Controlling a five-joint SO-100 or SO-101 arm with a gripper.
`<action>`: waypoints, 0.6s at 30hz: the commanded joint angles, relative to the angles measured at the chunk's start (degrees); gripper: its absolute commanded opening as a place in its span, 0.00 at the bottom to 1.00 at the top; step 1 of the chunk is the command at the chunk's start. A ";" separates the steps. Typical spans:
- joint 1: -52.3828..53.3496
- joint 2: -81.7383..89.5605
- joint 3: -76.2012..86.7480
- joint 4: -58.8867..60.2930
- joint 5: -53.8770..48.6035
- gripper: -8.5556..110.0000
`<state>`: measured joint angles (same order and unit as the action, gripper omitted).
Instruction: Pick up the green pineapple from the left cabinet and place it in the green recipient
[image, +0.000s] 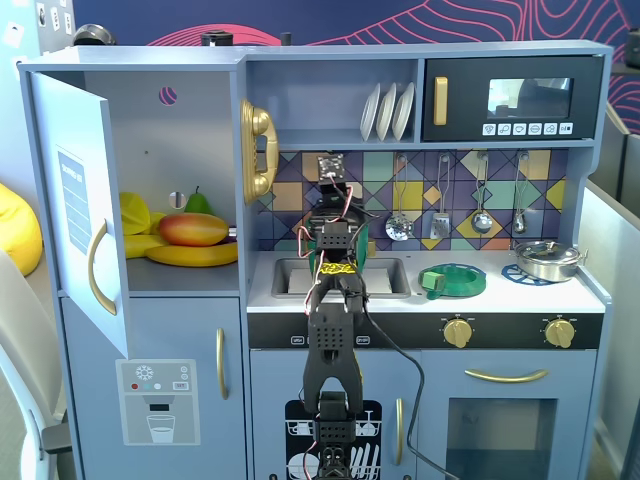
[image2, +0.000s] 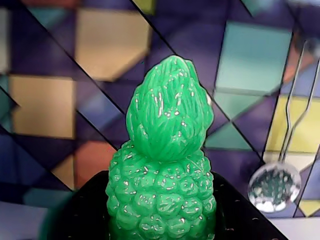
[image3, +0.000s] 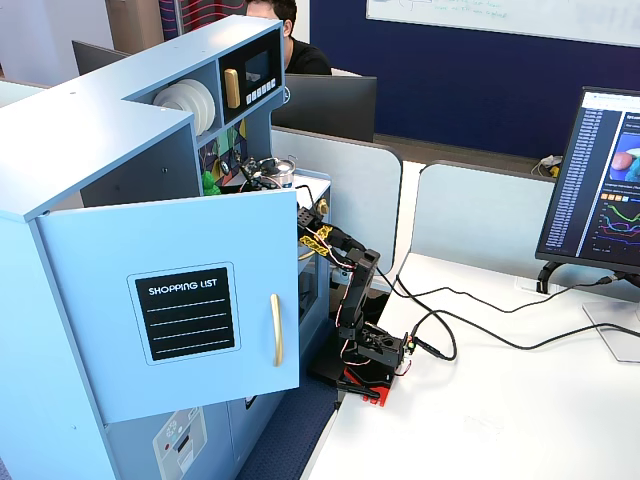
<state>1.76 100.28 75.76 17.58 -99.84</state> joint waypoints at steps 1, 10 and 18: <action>0.88 -1.41 -5.71 -2.55 2.64 0.14; 0.70 -1.93 -5.89 -2.37 3.43 0.34; 0.70 4.04 -2.55 -1.41 4.04 0.35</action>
<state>2.29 98.17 74.18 17.49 -96.86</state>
